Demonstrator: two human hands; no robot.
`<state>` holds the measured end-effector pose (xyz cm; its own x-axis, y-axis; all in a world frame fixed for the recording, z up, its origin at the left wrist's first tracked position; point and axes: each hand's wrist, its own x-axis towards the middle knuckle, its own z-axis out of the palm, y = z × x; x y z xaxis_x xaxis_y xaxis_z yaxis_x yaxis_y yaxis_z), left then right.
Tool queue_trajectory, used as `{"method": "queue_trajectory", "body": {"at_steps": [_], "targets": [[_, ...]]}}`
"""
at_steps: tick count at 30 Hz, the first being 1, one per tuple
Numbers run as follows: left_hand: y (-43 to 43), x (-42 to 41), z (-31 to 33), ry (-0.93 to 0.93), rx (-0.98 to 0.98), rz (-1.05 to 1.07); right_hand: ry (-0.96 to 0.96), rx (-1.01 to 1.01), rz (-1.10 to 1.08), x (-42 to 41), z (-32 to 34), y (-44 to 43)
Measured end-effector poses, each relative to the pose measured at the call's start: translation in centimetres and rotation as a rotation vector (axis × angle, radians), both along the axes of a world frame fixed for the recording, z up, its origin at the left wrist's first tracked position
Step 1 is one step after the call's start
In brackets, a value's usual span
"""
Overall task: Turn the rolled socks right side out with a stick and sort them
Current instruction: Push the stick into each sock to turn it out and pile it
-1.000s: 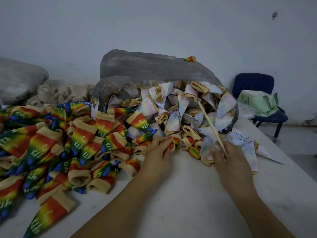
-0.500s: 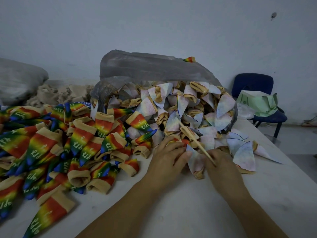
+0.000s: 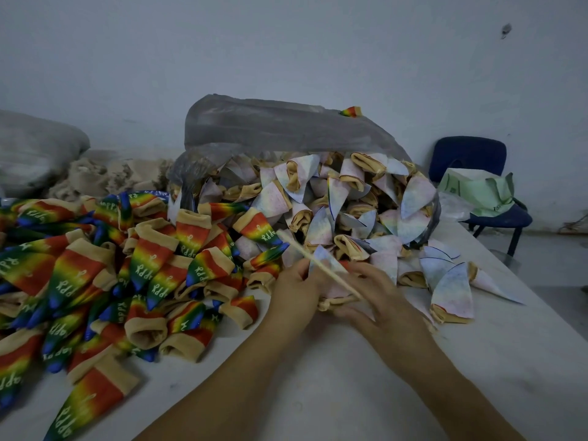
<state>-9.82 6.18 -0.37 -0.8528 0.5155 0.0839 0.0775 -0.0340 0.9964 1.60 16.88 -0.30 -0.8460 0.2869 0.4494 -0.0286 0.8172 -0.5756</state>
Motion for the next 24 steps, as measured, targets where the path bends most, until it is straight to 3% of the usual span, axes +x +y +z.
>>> {"method": "queue_trajectory", "body": {"at_steps": [2,5,9,13,19,24], "targets": [[0.3,0.1,0.1,-0.144,0.022,-0.069,0.022,0.032,-0.065,-0.3,-0.5,-0.2],[0.4,0.6,0.2,-0.216,0.064,-0.123,0.117,0.009,-0.135,-0.3,-0.6,-0.2],[0.6,1.4,0.3,-0.057,0.052,-0.235,0.152,-0.151,-0.299,-0.2,-0.8,0.2],[0.9,2.0,-0.2,0.096,-0.013,-0.275,0.116,-0.09,-0.294,-0.3,-0.8,-0.1],[0.7,2.4,0.0,0.08,0.114,-0.263,0.047,-0.108,-0.269,-0.6,-0.9,-0.2],[0.8,2.9,0.1,-0.095,0.227,-0.211,0.061,-0.151,-0.286,-0.6,-0.7,-0.4]]}}
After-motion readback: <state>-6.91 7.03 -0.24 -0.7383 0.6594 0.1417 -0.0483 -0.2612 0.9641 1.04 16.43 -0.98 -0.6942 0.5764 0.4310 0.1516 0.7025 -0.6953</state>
